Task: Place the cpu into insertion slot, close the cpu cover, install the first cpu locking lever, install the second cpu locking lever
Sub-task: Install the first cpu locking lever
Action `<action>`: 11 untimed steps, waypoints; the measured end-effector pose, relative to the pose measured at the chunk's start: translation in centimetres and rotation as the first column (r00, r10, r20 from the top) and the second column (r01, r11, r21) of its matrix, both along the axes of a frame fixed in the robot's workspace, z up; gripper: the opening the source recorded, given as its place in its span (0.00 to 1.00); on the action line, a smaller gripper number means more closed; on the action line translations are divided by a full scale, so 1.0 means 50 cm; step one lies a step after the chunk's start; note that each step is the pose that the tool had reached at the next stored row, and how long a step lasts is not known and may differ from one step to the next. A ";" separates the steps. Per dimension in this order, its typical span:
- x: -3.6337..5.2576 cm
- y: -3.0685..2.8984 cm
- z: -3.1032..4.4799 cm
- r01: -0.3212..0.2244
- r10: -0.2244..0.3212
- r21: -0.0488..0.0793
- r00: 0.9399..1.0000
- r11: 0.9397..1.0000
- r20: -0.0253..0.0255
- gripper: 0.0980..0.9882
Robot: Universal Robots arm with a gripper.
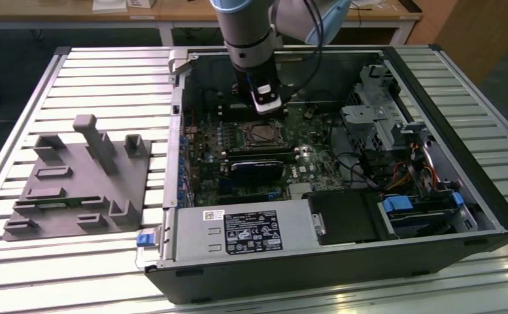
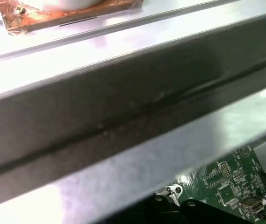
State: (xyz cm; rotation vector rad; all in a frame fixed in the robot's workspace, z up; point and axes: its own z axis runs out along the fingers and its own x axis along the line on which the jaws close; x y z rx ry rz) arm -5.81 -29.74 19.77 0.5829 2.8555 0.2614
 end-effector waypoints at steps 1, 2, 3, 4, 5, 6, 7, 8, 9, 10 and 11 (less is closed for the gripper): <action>0.000 0.000 0.003 0.000 0.000 0.000 1.000 1.000 0.000 0.01; 0.000 0.000 0.007 0.000 0.000 0.000 1.000 1.000 0.000 0.01; 0.000 0.000 0.009 0.000 0.000 0.000 1.000 1.000 0.000 0.01; 0.000 0.000 0.011 0.000 0.000 0.000 1.000 1.000 0.000 0.01; 0.000 0.000 0.012 0.000 0.000 0.000 1.000 1.000 0.000 0.01; 0.000 0.000 0.012 0.000 0.000 0.000 1.000 1.000 0.000 0.01; 0.000 0.000 0.012 0.000 0.000 0.000 1.000 1.000 0.000 0.01; 0.000 0.001 0.012 0.000 0.000 0.000 1.000 1.000 0.000 0.01; 0.000 0.001 0.012 0.001 -0.001 0.000 1.000 1.000 0.000 0.01; 0.000 0.002 0.012 0.001 -0.001 0.000 1.000 1.000 0.001 0.01; 0.000 0.003 0.012 0.001 -0.001 0.000 1.000 1.000 0.001 0.01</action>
